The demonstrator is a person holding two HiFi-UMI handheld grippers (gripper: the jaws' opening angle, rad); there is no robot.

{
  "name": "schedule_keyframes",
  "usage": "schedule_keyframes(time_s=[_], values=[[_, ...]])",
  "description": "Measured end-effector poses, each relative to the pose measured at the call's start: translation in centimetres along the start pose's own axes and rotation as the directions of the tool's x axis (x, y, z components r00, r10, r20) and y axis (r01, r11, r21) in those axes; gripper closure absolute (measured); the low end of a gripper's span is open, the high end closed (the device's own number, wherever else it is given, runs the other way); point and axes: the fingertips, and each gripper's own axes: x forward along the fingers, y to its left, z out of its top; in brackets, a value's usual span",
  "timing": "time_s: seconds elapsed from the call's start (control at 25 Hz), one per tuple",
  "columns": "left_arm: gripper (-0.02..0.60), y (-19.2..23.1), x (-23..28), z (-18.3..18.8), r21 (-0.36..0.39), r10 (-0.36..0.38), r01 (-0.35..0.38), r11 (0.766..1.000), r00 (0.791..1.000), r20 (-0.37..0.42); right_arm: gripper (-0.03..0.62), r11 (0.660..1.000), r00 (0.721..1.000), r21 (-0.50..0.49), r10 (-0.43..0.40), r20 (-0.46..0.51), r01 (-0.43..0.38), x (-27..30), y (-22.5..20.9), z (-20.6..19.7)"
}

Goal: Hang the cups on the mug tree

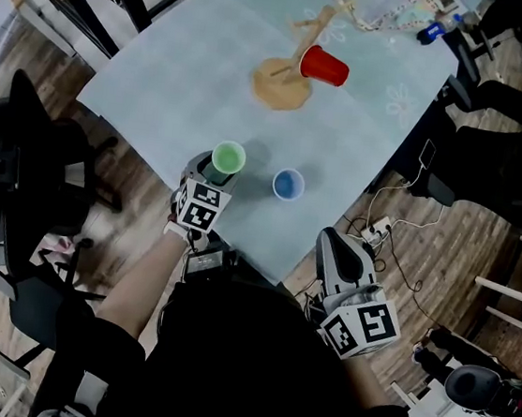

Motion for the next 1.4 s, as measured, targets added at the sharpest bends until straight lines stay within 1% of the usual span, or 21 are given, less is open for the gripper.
schedule_keyframes(time_s=[0.24, 0.52, 0.84, 1.0, 1.28, 1.4], values=[[0.304, 0.6, 0.4, 0.1, 0.015, 0.043, -0.043, 0.999, 0.999, -0.017, 0.556, 1.000, 1.000, 0.001, -0.002, -0.001, 0.002, 0.0, 0.0, 0.1], [0.318, 0.7, 0.3, 0.0, 0.023, 0.020, -0.020, 1.000, 1.000, -0.005, 0.557, 1.000, 1.000, 0.009, 0.001, 0.000, -0.001, 0.0, -0.2, 0.0], [0.324, 0.8, -0.6, 0.9, 0.073, 0.045, -0.045, 0.996, 0.999, -0.004, 0.557, 1.000, 1.000, 0.011, 0.016, 0.013, -0.016, -0.1, -0.4, 0.7], [0.345, 0.9, -1.2, 2.0, 0.115, 0.063, -0.064, 0.991, 0.998, 0.017, 0.557, 0.999, 0.999, 0.017, 0.027, 0.024, -0.028, -0.1, -0.7, 1.0], [0.345, 1.2, -3.3, 5.0, 0.113, 0.110, -0.118, 0.987, 0.991, 0.070, 0.557, 0.997, 0.997, 0.044, 0.067, 0.047, -0.069, 0.0, -1.2, 1.5], [0.345, 1.2, -4.7, 6.8, 0.151, 0.143, -0.157, 0.976, 0.985, 0.101, 0.557, 0.994, 0.993, 0.043, 0.098, 0.069, -0.101, 0.1, -1.3, 1.7]])
